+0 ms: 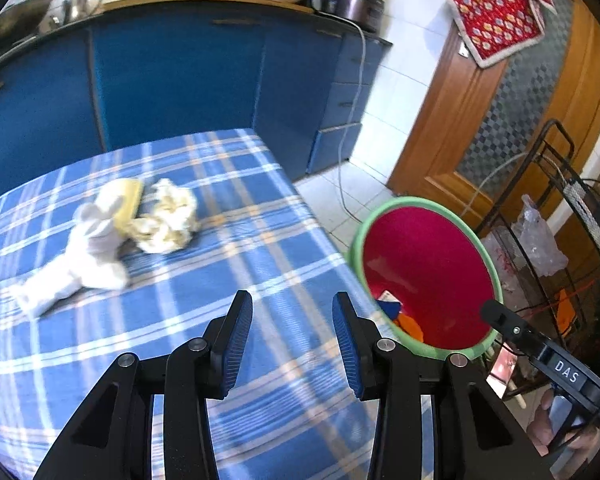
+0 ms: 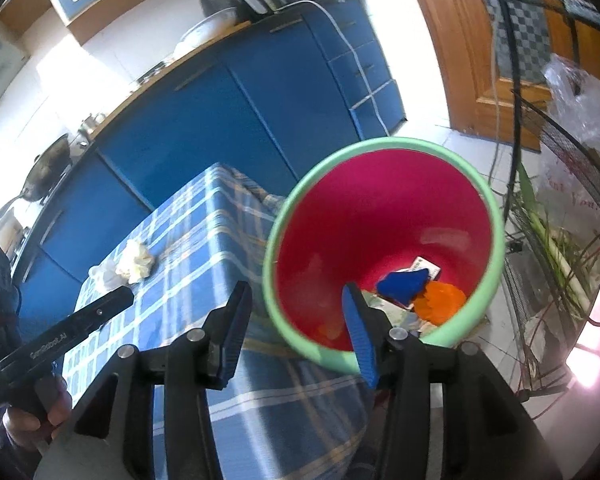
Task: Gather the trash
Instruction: 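Move both open grippers back over the table, then grasp the crumpled paper on the table with the right gripper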
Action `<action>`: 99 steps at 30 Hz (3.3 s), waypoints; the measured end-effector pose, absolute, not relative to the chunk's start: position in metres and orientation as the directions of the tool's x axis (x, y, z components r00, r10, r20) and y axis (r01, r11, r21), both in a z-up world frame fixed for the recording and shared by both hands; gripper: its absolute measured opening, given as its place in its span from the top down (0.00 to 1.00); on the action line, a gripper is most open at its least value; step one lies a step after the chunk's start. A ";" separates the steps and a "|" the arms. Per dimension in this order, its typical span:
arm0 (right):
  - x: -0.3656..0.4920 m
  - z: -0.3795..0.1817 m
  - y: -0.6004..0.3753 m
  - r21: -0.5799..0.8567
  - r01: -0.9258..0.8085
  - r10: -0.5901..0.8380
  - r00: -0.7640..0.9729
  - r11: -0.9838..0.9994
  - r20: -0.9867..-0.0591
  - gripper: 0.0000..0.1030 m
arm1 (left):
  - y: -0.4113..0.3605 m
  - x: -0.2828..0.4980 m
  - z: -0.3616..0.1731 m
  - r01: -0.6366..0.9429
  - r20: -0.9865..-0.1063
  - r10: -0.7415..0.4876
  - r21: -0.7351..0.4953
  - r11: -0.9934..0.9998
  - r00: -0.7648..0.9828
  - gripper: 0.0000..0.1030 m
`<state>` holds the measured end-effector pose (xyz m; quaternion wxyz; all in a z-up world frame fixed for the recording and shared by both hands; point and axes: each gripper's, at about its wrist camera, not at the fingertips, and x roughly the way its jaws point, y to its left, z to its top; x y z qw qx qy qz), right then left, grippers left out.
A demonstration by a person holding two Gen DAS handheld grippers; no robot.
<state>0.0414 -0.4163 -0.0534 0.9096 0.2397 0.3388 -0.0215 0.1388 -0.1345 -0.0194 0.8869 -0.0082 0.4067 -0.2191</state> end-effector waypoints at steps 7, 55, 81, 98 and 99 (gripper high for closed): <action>0.046 -0.042 -0.380 0.404 0.154 0.142 0.777 0.902 -0.614 0.49 | -0.088 0.134 -0.014 0.308 -0.715 -0.324 -0.159 0.938 0.619 0.58; 0.232 -0.077 -0.198 0.224 -0.004 0.177 0.625 0.975 -0.760 0.39 | 0.043 0.229 -0.075 0.217 -0.713 -0.258 -0.150 0.965 0.652 0.60; 0.186 -0.054 -0.217 0.282 -0.097 0.274 0.660 0.955 -0.700 0.79 | 0.023 0.165 -0.052 0.231 -0.716 -0.323 -0.227 0.946 0.618 0.89; 0.117 -0.033 -0.264 0.349 -0.089 0.307 0.702 0.933 -0.642 0.78 | 0.012 0.177 -0.047 0.176 -0.733 -0.195 -0.104 0.979 0.652 0.49; 0.114 -0.033 -0.266 0.355 -0.087 0.309 0.704 0.931 -0.639 0.78 | 0.012 0.180 -0.050 0.176 -0.737 -0.188 -0.095 0.980 0.650 0.49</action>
